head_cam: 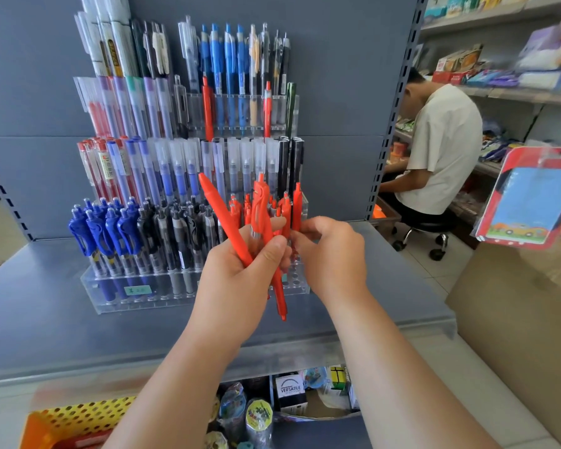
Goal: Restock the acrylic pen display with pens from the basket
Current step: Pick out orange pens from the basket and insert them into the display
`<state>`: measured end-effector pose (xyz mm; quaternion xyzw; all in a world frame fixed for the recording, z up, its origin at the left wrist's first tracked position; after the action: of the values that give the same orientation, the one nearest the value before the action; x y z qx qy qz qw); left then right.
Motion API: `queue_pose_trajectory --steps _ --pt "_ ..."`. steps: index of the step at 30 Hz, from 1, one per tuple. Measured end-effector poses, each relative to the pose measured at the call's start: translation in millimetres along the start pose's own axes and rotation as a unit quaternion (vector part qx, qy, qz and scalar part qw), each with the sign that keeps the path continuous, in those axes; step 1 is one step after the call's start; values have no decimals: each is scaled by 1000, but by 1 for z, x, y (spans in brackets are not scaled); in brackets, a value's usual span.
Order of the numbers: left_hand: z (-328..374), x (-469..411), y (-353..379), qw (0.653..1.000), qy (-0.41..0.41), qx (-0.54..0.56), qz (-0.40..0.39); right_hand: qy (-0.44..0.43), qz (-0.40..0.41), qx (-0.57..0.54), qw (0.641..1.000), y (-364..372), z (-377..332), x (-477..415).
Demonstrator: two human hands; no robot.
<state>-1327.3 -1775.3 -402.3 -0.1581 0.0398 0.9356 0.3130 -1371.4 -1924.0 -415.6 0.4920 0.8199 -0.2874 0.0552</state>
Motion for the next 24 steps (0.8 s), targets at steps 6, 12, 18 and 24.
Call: queue_pose_trajectory --steps 6,12,18,24 --pt "2 3 -4 1000 12 -23 13 34 -25 31 999 5 3 0" --pt "7 4 -4 999 19 -8 28 30 -32 29 999 3 5 5" --pt "11 3 -6 999 15 1 44 -84 31 6 996 -16 -9 18" --pt "12 5 -6 996 -20 20 80 -206 -86 -144 964 -16 -34 42"
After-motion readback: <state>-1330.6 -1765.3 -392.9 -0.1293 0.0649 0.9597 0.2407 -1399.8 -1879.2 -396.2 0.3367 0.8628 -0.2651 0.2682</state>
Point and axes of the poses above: each hand's wrist, its own x-axis away from the middle knuckle, its own y-axis out of the palm, z = x × y, the point moved 4 cm from there along -x, towards the middle knuckle, and after that the axes turned 5 degrees about -x, right-handed, at the moved point
